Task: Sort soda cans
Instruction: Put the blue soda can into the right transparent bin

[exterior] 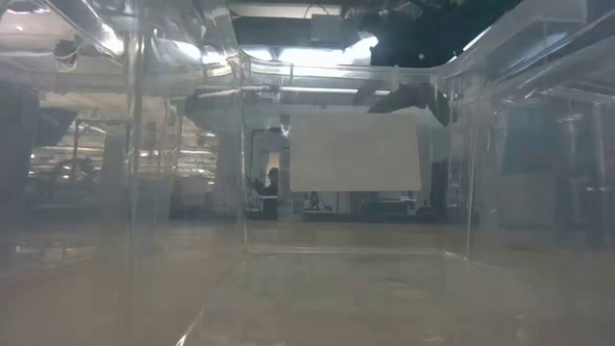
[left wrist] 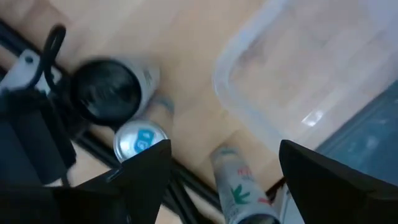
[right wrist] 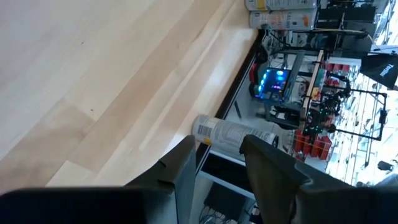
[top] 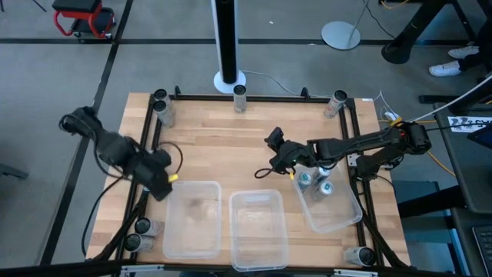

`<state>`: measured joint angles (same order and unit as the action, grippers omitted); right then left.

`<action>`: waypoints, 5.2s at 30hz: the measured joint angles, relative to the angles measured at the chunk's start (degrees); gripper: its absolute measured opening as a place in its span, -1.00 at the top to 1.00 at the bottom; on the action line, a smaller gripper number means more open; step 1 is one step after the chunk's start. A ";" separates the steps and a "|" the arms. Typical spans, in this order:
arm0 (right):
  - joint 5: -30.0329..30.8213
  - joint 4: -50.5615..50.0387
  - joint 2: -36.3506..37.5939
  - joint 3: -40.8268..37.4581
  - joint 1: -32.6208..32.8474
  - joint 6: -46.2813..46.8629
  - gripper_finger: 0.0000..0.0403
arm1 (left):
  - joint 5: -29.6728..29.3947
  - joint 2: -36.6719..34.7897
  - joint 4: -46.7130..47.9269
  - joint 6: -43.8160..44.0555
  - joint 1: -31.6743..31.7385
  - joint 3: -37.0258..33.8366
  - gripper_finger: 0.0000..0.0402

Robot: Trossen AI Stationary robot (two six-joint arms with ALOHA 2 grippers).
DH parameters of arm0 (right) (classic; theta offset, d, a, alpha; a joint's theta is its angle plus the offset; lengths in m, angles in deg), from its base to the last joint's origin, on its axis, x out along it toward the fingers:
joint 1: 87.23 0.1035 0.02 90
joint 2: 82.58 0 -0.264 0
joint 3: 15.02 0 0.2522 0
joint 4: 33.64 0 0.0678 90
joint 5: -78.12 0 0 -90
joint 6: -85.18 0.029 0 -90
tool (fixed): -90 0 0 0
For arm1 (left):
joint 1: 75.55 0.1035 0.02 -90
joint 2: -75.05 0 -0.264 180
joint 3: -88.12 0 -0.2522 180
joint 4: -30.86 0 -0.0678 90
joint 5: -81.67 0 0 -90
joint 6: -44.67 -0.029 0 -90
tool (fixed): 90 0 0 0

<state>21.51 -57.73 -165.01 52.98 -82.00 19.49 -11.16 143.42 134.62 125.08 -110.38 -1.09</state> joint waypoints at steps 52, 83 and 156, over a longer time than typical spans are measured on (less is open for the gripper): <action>-1.07 -0.02 -0.17 0.00 0.01 0.90 0.33 | 4.98 5.10 -0.28 9.58 -9.79 -16.75 -0.43; -1.55 0.76 -0.22 -2.62 0.00 2.36 0.33 | 4.87 5.05 -0.41 0.34 -9.85 -22.81 -0.43; -3.02 1.03 -0.22 -2.58 0.00 2.10 0.33 | -23.96 4.16 -1.85 -30.42 14.24 -4.61 -0.16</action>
<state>18.49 -56.70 -165.23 50.40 -82.00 21.59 -35.12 147.58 132.77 94.67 -96.14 -5.70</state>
